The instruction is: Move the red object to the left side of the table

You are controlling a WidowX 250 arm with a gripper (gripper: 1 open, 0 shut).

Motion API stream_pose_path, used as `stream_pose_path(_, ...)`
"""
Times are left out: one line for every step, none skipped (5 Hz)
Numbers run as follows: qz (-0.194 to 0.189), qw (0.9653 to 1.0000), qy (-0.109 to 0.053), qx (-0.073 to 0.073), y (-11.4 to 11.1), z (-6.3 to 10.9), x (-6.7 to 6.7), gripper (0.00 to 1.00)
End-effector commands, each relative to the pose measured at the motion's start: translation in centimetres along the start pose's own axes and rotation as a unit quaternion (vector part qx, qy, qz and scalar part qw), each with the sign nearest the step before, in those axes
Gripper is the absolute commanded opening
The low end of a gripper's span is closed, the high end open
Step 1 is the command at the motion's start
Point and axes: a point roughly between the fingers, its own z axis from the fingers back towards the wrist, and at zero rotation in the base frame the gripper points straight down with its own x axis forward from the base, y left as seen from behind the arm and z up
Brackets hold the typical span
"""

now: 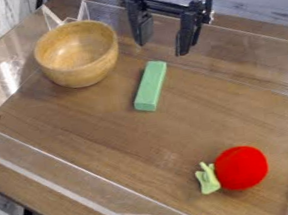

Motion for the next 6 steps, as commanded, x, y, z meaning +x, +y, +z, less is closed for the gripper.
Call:
stream_pose_path(-0.081,0.9967,0.001,0.001,-2.8,-1.7,-0.9,1.0)
stream_pose_path(-0.188,0.9822,0.002,0.004,-5.6,-3.0,-1.4,1.0)
stream_pose_path(-0.289,0.9571,-0.003,0.015,-8.5,-4.2,-1.6,1.0)
stream_pose_path(-0.343,0.9392,-0.005,0.02,-10.0,-5.0,-2.2,1.0)
stream_pose_path(-0.361,0.9321,-0.007,0.027,-10.5,-5.7,-2.6,1.0)
stream_pose_path(-0.388,0.921,-0.011,0.033,-11.6,-6.7,-2.6,1.0)
